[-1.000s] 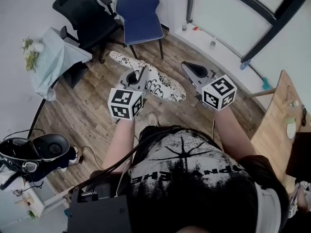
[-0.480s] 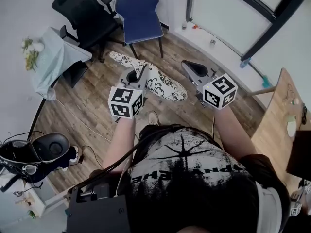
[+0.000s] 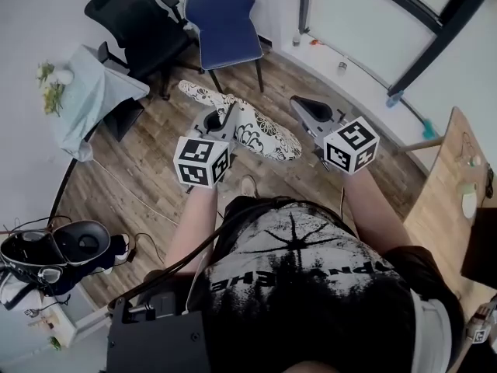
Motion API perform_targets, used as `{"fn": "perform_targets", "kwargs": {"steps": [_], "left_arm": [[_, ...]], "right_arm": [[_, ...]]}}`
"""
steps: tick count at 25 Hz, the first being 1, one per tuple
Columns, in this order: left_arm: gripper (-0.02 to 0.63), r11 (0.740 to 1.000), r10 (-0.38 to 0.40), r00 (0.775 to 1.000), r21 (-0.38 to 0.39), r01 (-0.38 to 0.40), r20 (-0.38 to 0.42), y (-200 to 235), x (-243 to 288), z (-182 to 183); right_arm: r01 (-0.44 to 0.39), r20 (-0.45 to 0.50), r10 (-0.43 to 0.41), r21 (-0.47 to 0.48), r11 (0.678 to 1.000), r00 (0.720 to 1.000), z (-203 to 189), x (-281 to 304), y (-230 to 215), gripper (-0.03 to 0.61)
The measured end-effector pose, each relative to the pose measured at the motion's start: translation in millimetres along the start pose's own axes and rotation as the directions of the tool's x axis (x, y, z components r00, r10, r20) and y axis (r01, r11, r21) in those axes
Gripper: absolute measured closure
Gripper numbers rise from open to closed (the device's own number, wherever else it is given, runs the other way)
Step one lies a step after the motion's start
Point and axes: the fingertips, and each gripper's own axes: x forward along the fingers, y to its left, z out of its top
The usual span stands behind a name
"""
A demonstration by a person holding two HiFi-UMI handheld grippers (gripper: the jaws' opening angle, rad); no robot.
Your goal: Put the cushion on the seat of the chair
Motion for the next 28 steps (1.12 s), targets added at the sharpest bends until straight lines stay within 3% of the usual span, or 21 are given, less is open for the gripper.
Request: {"fn": "perform_targets", "kwargs": {"steps": [15, 28], "left_arm": [[0.592, 0.997, -0.067, 0.998, -0.026, 0.066, -0.004, 44, 35, -2], [0.592, 0.988, -0.152, 0.988, -0.043, 0.151, -0.006, 133, 84, 3]], "right_arm": [[0.028, -0.005, -0.028, -0.001, 1.000, 1.000, -1, 51, -23, 0.560], [0.103, -0.017, -0.102, 0.010, 0.995, 0.995, 7, 143, -54, 0.560]]}}
